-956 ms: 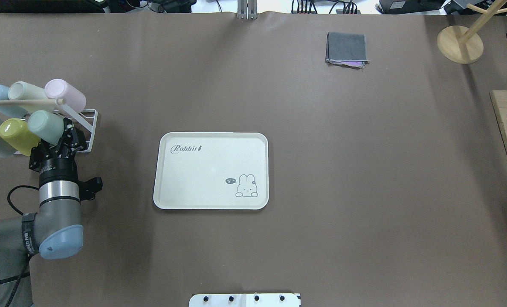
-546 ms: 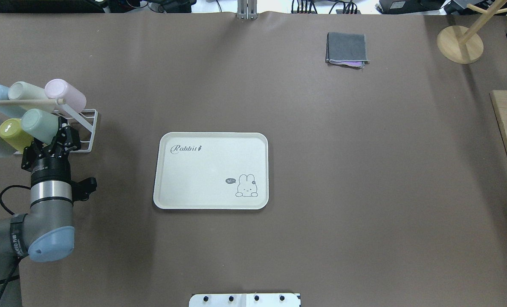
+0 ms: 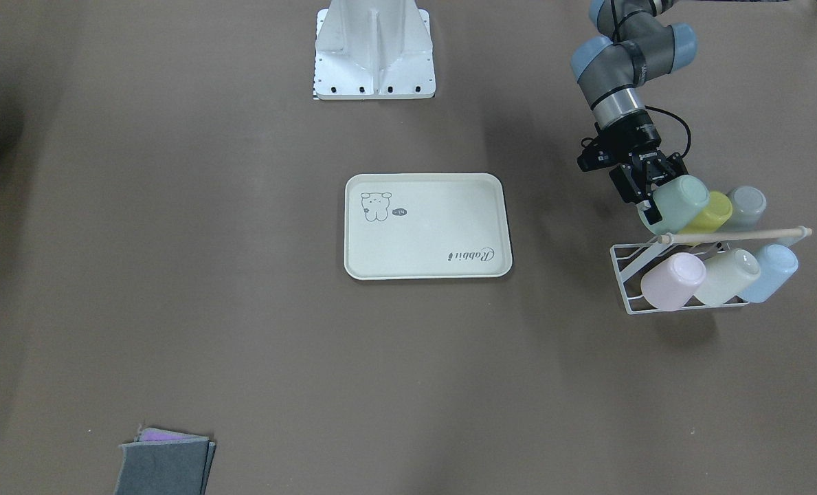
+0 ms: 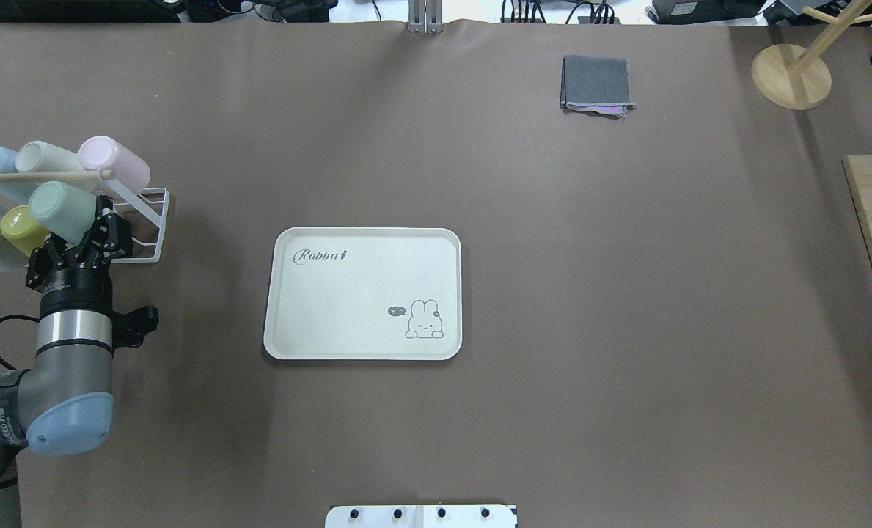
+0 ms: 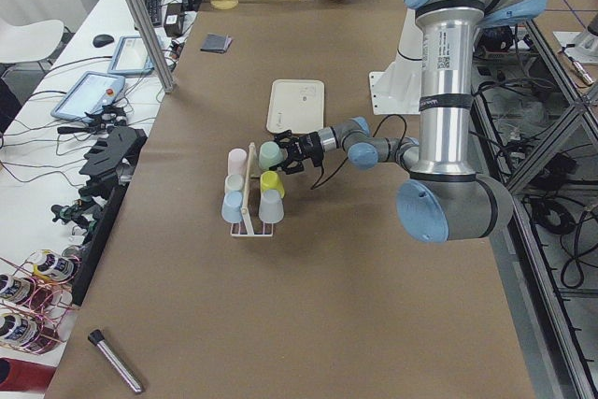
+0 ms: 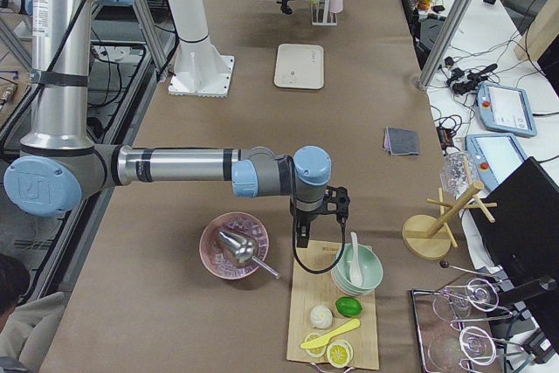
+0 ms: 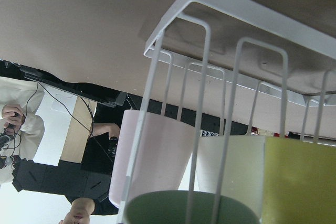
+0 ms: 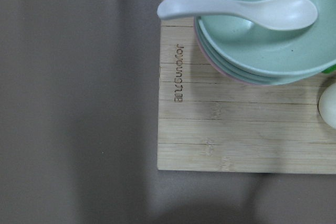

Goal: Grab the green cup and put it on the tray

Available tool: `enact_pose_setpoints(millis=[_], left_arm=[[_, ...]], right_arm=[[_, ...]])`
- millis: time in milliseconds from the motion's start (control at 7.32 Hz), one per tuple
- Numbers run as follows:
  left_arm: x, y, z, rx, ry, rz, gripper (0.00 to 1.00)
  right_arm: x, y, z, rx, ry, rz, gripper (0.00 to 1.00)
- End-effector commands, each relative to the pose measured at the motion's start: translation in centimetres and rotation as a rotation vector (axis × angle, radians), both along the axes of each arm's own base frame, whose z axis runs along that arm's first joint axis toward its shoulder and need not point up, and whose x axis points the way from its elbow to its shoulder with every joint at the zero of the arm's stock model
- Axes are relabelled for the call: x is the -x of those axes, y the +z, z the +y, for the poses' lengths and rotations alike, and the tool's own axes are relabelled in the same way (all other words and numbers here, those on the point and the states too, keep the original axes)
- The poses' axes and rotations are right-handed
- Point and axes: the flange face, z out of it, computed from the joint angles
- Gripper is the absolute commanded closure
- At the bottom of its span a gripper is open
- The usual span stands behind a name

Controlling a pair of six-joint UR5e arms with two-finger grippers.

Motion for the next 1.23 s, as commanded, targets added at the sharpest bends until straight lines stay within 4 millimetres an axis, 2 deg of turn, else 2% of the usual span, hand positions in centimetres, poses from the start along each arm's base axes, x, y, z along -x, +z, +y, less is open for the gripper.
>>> enact_pose_setpoints(millis=[0, 410, 683, 1093], left_arm=[[1.0, -0.6, 0.4, -0.004, 0.004, 0.008, 0.24], [3.2, -2.3, 1.1, -0.041, 0.054, 0.006, 0.24], [4.1, -4.7, 1.4, -0.065, 0.059, 0.048, 0.24], [5.1, -7.7, 1.6, -0.137, 0.048, 0.281, 0.27]], right_arm=[[-1.0, 0.7, 1.1, -0.003, 0.004, -0.011, 0.02], [-2.3, 1.5, 2.2, -0.005, 0.011, -0.028, 0.02], [-2.9, 2.1, 3.0, -0.005, 0.009, -0.052, 0.01], [-2.9, 2.8, 3.2, -0.007, -0.003, -0.051, 0.0]])
